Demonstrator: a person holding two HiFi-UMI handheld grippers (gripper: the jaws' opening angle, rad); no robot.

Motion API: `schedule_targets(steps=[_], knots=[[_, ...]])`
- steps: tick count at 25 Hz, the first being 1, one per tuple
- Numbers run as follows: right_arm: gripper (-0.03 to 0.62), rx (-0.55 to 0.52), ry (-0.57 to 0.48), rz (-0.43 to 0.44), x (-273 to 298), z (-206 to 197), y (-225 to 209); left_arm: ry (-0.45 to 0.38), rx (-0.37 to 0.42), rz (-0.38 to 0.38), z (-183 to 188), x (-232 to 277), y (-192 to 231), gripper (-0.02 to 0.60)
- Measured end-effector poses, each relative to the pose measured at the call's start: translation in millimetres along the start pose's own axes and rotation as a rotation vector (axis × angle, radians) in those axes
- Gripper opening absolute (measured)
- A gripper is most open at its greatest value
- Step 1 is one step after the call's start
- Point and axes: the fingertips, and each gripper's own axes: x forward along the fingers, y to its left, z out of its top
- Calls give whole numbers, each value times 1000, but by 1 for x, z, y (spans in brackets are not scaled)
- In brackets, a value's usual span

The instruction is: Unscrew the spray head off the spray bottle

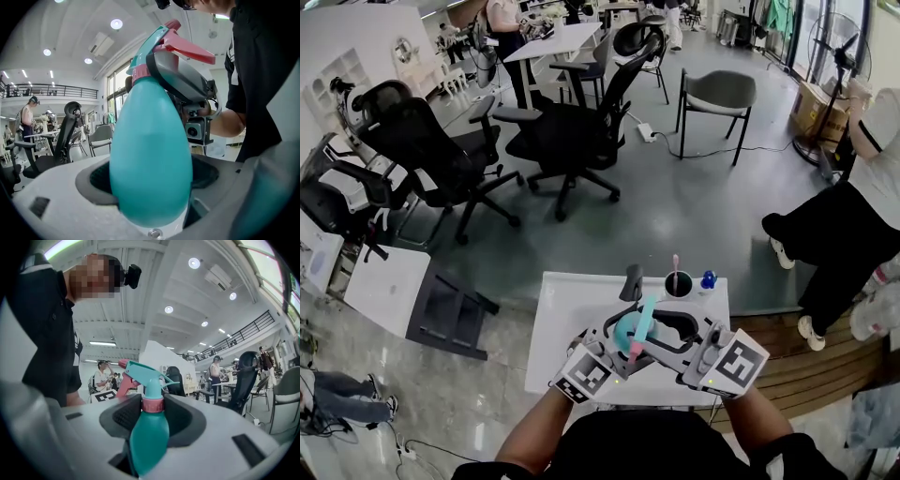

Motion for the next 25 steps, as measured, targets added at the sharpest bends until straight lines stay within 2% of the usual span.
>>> schedule_targets(steps=[3, 9, 12, 16, 19, 25], knots=[[153, 7, -2, 62, -3, 3, 6, -13, 8, -59, 2, -2, -8, 430], [150, -20, 31, 223, -12, 6, 28, -30, 80, -252, 0, -8, -43, 430], [150, -10, 12, 250, -17, 11, 31, -20, 80, -278, -1, -9, -49, 430], [150, 5, -47, 218, -21, 20, 23, -11, 64, -268, -8, -8, -48, 430], [150, 18, -118, 157, -26, 32, 11, 0, 34, -240, -15, -6, -41, 430], [150, -20, -265, 27, -42, 61, -18, 54, -47, -165, -46, -2, -23, 430]])
